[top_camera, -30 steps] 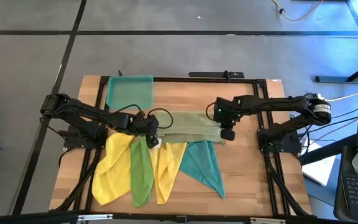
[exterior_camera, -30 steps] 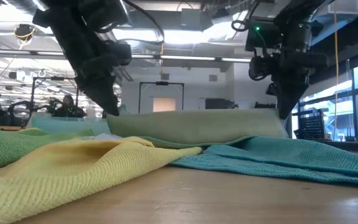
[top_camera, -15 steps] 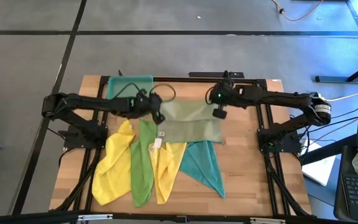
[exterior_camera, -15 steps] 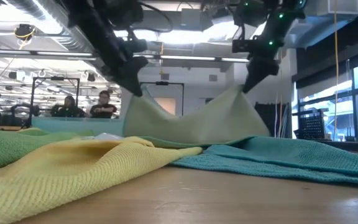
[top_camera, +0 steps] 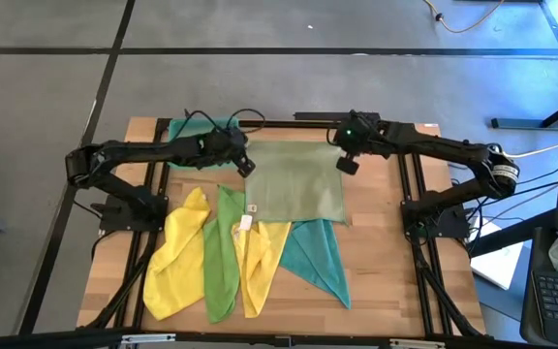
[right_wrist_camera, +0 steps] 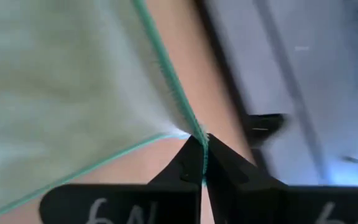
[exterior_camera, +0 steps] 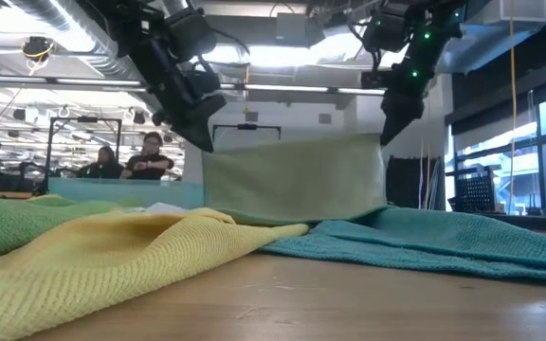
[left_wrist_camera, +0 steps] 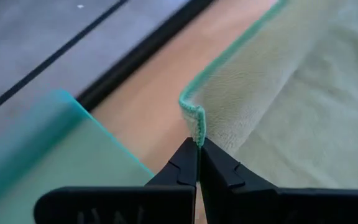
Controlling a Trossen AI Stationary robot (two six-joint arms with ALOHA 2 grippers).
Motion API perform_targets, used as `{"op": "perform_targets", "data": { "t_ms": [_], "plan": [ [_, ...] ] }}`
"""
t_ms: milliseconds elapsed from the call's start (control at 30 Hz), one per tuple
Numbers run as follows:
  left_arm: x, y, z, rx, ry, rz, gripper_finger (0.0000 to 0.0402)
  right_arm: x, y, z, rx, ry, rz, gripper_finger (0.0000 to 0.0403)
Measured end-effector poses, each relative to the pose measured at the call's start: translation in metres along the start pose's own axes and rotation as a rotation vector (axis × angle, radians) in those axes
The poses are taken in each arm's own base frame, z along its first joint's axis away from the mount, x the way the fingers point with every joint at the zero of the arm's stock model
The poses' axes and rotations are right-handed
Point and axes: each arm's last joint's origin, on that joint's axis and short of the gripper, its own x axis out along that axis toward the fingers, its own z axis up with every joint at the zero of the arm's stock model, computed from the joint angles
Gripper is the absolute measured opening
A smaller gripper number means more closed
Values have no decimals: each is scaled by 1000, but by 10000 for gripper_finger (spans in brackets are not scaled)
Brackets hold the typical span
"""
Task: Fold microfiber towels
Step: Fold the light green microfiber cloth
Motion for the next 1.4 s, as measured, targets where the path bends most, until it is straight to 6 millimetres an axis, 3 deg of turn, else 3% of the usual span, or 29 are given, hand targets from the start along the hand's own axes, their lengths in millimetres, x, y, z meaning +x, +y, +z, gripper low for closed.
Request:
{"op": "perform_targets", "data": {
  "t_ms": [267, 667, 1033, 1400],
  "plan": [
    [-8, -29, -22, 84, 63, -73, 0, 7, 27, -15, -33, 50, 239, 12],
    [-26, -73, -71, 28, 149, -196, 0, 11, 67, -36, -107, 129, 451, 12],
    [-44, -95, -85, 12, 147, -249, 0, 4, 83, -38, -97, 150, 503, 12],
    [-49, -101, -89, 33, 146, -268, 0, -2, 94, -41, -147, 173, 522, 12]
  ]
}}
